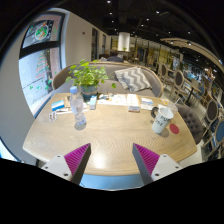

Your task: Pour water

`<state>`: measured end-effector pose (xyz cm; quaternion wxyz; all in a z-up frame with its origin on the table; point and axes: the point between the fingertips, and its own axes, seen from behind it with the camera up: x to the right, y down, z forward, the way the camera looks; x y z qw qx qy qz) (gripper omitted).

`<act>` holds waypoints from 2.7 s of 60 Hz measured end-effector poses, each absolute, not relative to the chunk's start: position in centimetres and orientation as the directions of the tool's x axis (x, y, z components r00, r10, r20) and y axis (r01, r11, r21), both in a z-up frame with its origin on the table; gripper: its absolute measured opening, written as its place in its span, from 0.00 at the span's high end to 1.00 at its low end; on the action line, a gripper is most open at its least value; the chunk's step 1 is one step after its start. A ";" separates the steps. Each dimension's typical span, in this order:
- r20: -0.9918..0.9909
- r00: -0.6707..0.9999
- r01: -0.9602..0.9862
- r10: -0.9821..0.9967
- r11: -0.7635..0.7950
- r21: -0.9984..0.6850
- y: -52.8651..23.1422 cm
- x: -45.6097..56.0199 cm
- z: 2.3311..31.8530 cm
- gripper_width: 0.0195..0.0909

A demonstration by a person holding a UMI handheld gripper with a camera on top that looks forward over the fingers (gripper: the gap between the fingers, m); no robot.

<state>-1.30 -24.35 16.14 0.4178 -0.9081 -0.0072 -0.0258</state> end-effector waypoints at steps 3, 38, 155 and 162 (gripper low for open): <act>0.046 0.999 0.040 0.007 -0.651 -0.758 -23.7 -3.4 15.5 0.07; -0.078 0.994 -0.032 0.081 -0.463 -0.886 -3.7 -18.6 10.5 0.09; -0.956 -0.290 -0.932 -0.046 -0.213 0.293 0.4 12.2 23.3 0.84; -0.892 -0.446 -0.869 -0.071 -0.205 0.451 -0.1 13.9 21.8 0.84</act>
